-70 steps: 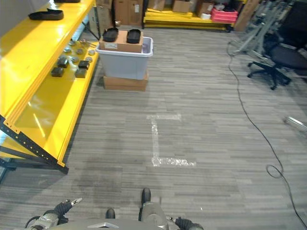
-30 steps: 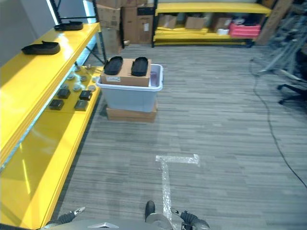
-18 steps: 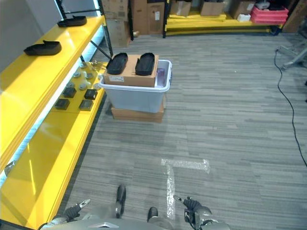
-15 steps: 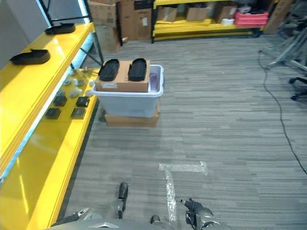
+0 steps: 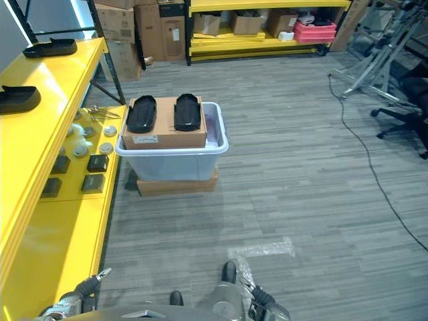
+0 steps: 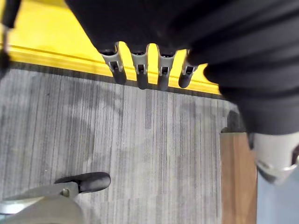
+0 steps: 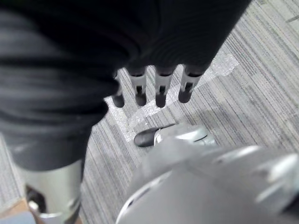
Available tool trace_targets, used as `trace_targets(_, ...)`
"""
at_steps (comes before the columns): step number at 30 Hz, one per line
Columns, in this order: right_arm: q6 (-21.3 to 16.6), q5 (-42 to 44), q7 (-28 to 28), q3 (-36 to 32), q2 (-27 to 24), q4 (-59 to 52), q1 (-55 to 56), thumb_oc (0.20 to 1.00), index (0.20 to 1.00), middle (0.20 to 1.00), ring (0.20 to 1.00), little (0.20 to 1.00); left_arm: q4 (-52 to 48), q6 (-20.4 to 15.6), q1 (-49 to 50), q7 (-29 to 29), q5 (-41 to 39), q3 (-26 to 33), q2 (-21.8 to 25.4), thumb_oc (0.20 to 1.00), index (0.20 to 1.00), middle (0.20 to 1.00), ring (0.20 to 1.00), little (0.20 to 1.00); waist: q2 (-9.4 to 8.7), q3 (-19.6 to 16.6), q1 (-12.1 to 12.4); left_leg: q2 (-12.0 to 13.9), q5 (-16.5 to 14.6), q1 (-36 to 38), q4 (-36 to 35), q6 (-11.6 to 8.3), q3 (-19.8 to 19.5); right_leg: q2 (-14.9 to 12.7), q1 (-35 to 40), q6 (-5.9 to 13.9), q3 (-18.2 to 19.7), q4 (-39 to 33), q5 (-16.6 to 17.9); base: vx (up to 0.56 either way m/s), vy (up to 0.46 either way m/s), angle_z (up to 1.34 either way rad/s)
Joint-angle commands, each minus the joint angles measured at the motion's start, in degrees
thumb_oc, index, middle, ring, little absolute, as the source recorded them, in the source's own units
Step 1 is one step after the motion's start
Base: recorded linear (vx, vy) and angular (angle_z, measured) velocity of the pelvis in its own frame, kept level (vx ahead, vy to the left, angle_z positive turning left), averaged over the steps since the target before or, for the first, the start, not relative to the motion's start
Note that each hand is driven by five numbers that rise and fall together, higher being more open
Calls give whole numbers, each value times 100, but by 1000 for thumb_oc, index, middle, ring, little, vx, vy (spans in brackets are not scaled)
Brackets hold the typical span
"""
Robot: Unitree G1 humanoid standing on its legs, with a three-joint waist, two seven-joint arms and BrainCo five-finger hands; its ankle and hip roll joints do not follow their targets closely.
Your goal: Move parts from the plastic box to the shelf.
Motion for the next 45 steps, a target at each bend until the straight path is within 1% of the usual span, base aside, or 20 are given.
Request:
trace_targets(1,-108,52,-77,-82,-277,225,-393,1000,1000,1000,1000,1000,-22,-148,-95,52,-156,-3,-57,1000,1000,1000,1000,1000,11,135,57,659,-210,455,-145,-270,-830,133,272,170,-10,-275,855,348,-307,60)
trace_targets(2,-112,51,-85,-79,-271,328,-357,1000,1000,1000,1000,1000,52,-151,-49,88,-39,12,-115,1000,1000,1000,1000,1000,-102,72,36,745,-426,507,125,-327,-860,204,405,72,42,-181,725,344,-330,73)
trace_targets(3,-98,3,-50,-62,-283,449,-316,1000,1000,1000,1000,1000,88,-147,-15,103,-90,66,-129,1000,1000,1000,1000,1000,-119,51,39,830,-363,417,601,-420,-896,279,508,-8,39,-161,660,414,-444,70)
trace_targets(6,-62,-18,-68,-107,-447,582,-354,1000,1000,1000,1000,1000,75,-120,-24,106,-384,173,-245,1000,1000,1000,1000,1000,-222,242,175,692,70,-396,2305,-571,-1066,275,941,-222,-186,-251,536,160,-274,67)
trace_targets(8,-41,-149,-121,-81,-564,582,-430,1000,1000,1000,1000,1000,66,-122,-33,94,-257,77,-277,1000,1000,1000,1000,1000,-293,320,225,616,241,-641,2746,-589,-989,276,1080,-301,-236,-317,514,130,-211,38)
trace_targets(10,-34,-75,-191,-171,-696,591,-528,1000,1000,1000,1000,1000,4,-113,-30,87,-190,1,-257,1000,1000,1000,1000,1000,-335,375,302,664,244,-969,2657,-610,-690,245,1261,-323,-366,-443,430,242,-207,4)
trace_targets(12,-67,150,-199,-272,-831,527,-594,1000,1000,1000,1000,1000,99,-97,42,112,-110,59,-225,1000,1000,1000,1000,1000,-280,275,428,658,212,-1127,1252,-523,-290,292,1495,-264,-483,-599,269,372,-82,25)
trace_targets(15,-182,226,-288,-304,-938,339,-698,1000,1000,1000,1000,1000,191,-89,159,124,-49,72,-222,1000,1000,1000,1000,1000,-98,203,554,483,769,-1304,120,-487,-362,515,1628,-234,-415,-622,127,295,-1,-9)
trace_targets(20,-245,287,-303,-287,-927,139,-794,1000,1000,1000,1000,1000,266,-74,263,118,-18,125,-161,1000,1000,1000,1000,1000,-74,146,604,483,899,-1160,56,-429,-284,663,1919,-282,-244,-570,-183,266,41,-59)
trace_targets(22,-359,-213,-566,-179,-760,-102,-644,1000,1000,1000,1000,1000,206,-105,337,171,69,185,-86,1000,1000,1000,1000,1000,-194,67,642,429,776,-935,18,-222,-373,669,1809,-229,-132,273,-394,251,88,-39)
trace_targets(23,-359,-214,-567,-179,-759,-103,-643,1000,1000,1000,1000,1000,206,-105,337,171,69,185,-85,1000,1000,1000,1000,1000,-195,67,644,429,776,-935,17,-221,-371,668,1807,-229,-130,277,-397,202,128,-22)
trace_targets(24,-443,-887,-985,-26,-715,-522,-571,1000,1000,1000,1000,1000,44,-140,295,363,185,174,67,1000,1000,1000,1000,1000,-136,229,543,519,739,-754,-51,-118,-362,694,1230,5,-98,1411,-266,53,96,-32)
trace_targets(26,-490,-1170,-1247,80,-692,-1189,-570,1000,1000,1000,1000,1000,-121,-202,202,539,134,195,182,1000,1000,1000,1000,1000,-70,393,409,586,756,-657,-153,-101,-441,729,710,136,115,1914,-150,58,56,-50)
trace_targets(29,-540,-1331,-1378,150,-652,-1803,-515,1000,1000,1000,1000,1000,-213,-245,91,673,94,220,240,1000,1000,1000,1000,1000,-69,445,345,611,691,-634,-160,-176,-509,577,749,13,115,1209,-247,87,-83,5)
trace_targets(30,-694,-1625,-1664,153,-793,-2750,-448,1000,1000,1000,1000,1000,-445,-361,-145,841,-192,208,263,1000,1000,1000,1000,1000,-53,552,245,650,646,-699,-160,-265,-651,404,483,-28,476,501,10,33,-111,16)
trace_targets(32,-714,-1837,-1910,94,-794,-3183,-368,1000,1000,1000,1000,1000,-563,-430,-227,951,-356,218,231,1000,1000,1000,1000,1000,-67,597,204,701,599,-673,-160,-302,-682,334,492,2,498,320,125,68,-179,31)
trace_targets(33,-874,-1870,-2134,29,-681,-3243,-301,1000,1000,1000,1000,1000,-573,-454,-206,1013,-555,218,56,1000,1000,1000,1000,1000,-197,520,250,738,549,-673,-160,-308,-643,265,676,6,369,6,157,89,-195,42)
trace_targets(38,-862,-1912,-2056,64,-695,-3656,-251,1000,1000,1000,1000,1000,-325,-399,-89,1046,-438,165,-232,1000,1000,1000,1000,1000,-275,441,246,823,548,-627,-160,-392,-617,359,852,-49,332,-253,243,104,-181,10)
trace_targets(39,-932,-2039,-2103,48,-900,-4015,-253,1000,1000,1000,1000,1000,-247,-367,-21,1087,-247,118,-405,1000,1000,1000,1000,1000,-281,437,259,842,561,-627,-145,-458,-689,379,1009,-96,133,-409,227,81,-183,12)
trace_targets(45,-1076,-2065,-2390,-235,-1278,-4070,-742,1000,1000,1000,1000,1000,-90,-348,206,1002,-65,16,-477,1000,1000,1000,1000,1000,-170,329,371,879,529,-575,-160,-524,-740,401,1265,-94,-27,-622,162,80,-75,18)
